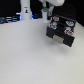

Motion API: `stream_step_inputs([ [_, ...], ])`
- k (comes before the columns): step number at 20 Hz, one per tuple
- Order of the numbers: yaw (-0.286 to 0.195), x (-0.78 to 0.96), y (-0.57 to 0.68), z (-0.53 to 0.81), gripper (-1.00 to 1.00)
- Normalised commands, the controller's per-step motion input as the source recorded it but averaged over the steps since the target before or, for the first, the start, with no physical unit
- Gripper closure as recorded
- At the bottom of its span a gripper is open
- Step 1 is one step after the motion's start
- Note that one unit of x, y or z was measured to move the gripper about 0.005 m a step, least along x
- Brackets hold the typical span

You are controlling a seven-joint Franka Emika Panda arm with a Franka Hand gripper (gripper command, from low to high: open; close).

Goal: Open the kcup holder, insert the kcup into the holder, and close the kcup holder

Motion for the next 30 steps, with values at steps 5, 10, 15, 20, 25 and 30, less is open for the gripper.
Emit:
stream_step_inputs([
  [5,0.024,0.11,0.66,0.27,1.00],
  [10,0.032,0.12,0.65,0.19,1.00],
  [15,0.036,0.15,0.62,0.09,1.00],
  [20,0.055,0.18,0.56,0.03,1.00],
  [25,0.072,0.21,0.53,0.01,1.00],
  [30,0.067,0.30,0.45,0.00,1.00],
])
